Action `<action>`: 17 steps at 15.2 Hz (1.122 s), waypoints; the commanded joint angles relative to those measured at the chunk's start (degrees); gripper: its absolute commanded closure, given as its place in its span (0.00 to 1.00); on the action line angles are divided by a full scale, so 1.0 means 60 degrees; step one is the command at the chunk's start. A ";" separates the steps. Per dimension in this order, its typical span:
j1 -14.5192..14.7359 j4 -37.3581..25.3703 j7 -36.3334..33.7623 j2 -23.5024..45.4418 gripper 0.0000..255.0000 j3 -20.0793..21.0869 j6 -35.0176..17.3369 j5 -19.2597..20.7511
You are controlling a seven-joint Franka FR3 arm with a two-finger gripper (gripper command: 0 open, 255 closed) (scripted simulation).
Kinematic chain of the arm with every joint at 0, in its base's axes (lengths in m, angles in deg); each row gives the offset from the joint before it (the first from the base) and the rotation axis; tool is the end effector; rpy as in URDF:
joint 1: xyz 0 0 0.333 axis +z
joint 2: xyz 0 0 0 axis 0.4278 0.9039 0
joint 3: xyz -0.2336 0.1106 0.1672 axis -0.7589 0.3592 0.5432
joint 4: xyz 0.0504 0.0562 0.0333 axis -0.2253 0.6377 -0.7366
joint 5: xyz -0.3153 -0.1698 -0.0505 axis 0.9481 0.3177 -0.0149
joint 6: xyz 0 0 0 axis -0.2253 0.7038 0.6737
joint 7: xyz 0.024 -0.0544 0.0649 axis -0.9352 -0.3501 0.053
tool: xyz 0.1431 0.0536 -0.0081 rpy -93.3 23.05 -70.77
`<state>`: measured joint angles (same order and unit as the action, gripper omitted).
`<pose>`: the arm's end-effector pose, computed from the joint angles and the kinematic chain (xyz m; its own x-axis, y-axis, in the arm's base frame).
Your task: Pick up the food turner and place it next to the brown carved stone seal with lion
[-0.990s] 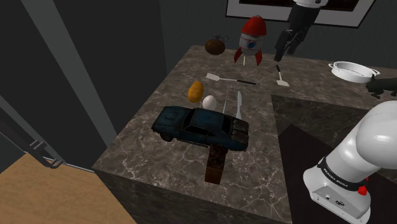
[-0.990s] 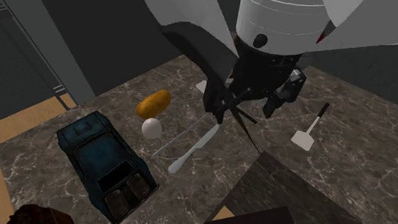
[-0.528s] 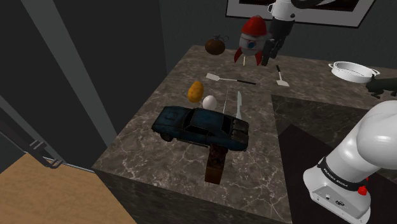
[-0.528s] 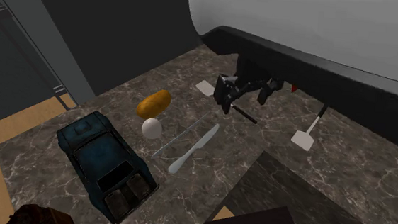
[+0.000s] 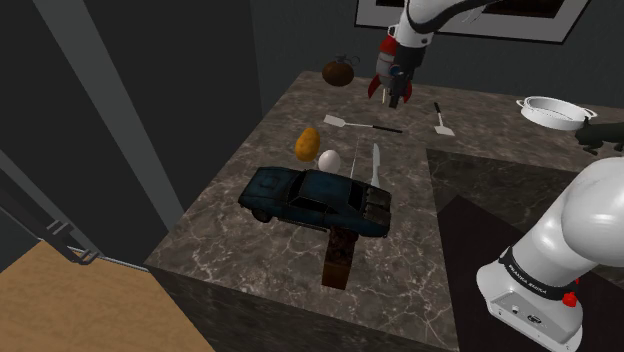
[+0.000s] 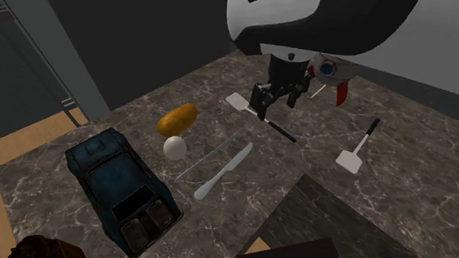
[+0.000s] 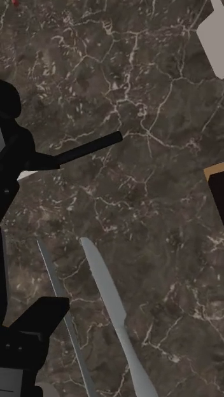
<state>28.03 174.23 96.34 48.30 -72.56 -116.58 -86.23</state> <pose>0.4732 -0.0797 0.4326 0.9473 0.3204 -0.0091 0.3205 -0.9469 0.0262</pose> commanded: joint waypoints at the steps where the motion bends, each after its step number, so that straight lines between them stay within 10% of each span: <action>1: 0.0025 -0.0434 0.0611 0.0778 0.00 -0.0101 -0.0243 -0.0122; 11: -0.0214 -0.3647 0.3120 0.4691 0.00 0.0023 -0.0474 -0.0783; 17: -0.0250 -0.3239 0.3156 0.4965 0.00 0.0048 -0.1152 -0.0838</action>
<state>26.64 154.41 115.12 77.72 -72.27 -122.72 -91.17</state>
